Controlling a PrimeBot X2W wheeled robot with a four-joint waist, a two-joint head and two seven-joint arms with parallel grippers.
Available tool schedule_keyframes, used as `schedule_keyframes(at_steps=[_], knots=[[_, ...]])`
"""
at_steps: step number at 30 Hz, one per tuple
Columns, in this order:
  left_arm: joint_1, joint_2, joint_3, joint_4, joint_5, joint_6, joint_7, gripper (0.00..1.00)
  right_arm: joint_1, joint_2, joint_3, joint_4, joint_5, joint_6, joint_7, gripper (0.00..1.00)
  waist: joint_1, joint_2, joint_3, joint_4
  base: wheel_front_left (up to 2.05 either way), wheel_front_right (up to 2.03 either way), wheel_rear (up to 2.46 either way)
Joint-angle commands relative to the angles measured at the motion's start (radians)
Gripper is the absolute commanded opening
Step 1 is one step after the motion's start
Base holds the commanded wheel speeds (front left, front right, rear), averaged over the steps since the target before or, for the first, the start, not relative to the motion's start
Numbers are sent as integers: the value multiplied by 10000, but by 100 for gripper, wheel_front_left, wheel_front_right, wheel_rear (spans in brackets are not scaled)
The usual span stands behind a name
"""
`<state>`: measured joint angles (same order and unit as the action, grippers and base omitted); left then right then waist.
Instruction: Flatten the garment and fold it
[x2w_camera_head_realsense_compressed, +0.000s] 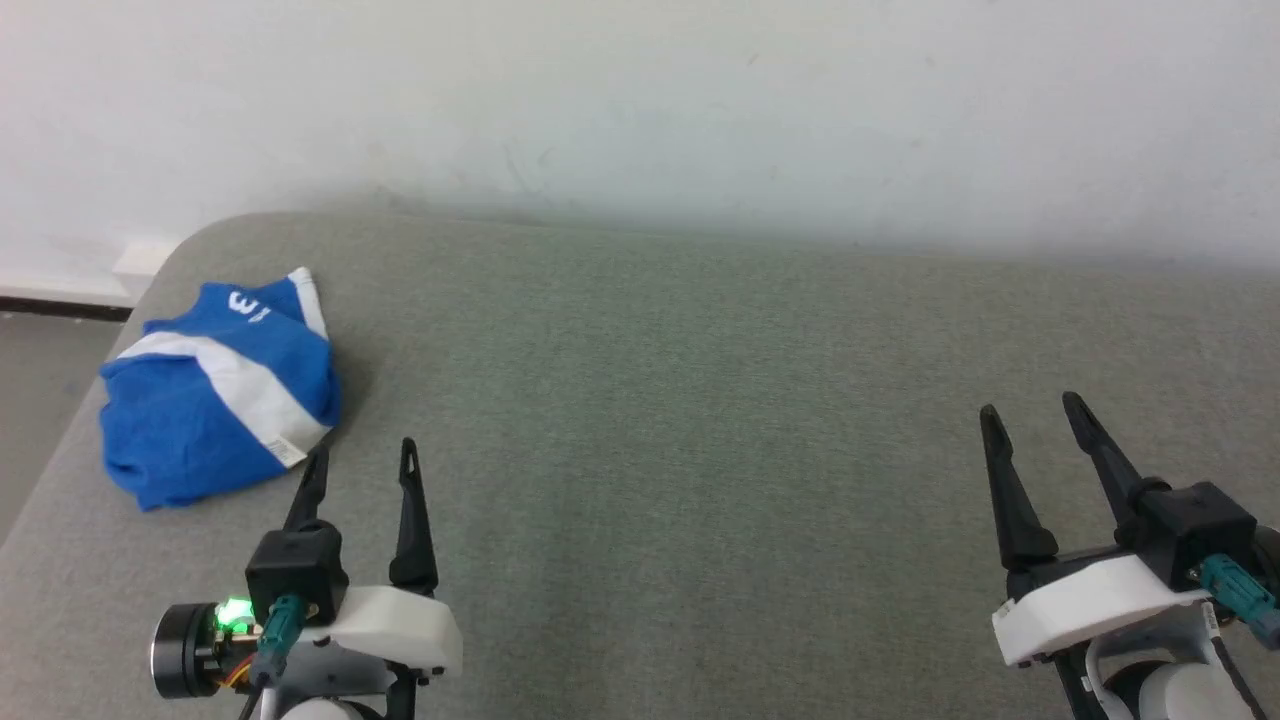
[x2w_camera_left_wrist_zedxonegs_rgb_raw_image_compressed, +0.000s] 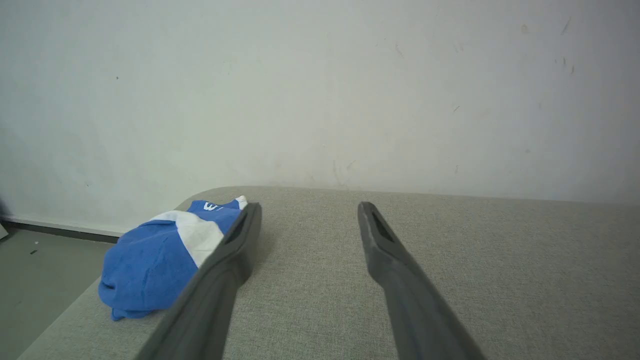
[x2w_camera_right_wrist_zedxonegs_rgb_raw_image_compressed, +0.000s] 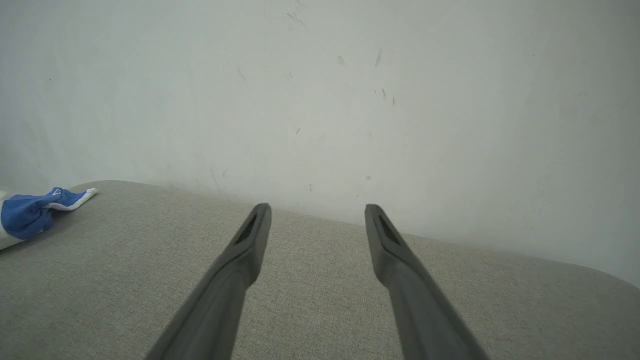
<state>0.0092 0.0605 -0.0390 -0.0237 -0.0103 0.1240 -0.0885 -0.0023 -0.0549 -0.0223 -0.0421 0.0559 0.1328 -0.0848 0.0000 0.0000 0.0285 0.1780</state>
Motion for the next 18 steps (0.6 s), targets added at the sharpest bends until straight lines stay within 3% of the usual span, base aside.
schedule_keyframes(at_steps=[1,18], knots=[[-145,26,-25,-71,-72,87,-98,100,140,19,18,-79,103,-8,-138,100,0,0,52,380,0,0,0],[-133,-52,16,-193,-116,559,-453,100,307,25,-77,-270,169,-11,-492,100,0,0,236,1760,0,0,0]])
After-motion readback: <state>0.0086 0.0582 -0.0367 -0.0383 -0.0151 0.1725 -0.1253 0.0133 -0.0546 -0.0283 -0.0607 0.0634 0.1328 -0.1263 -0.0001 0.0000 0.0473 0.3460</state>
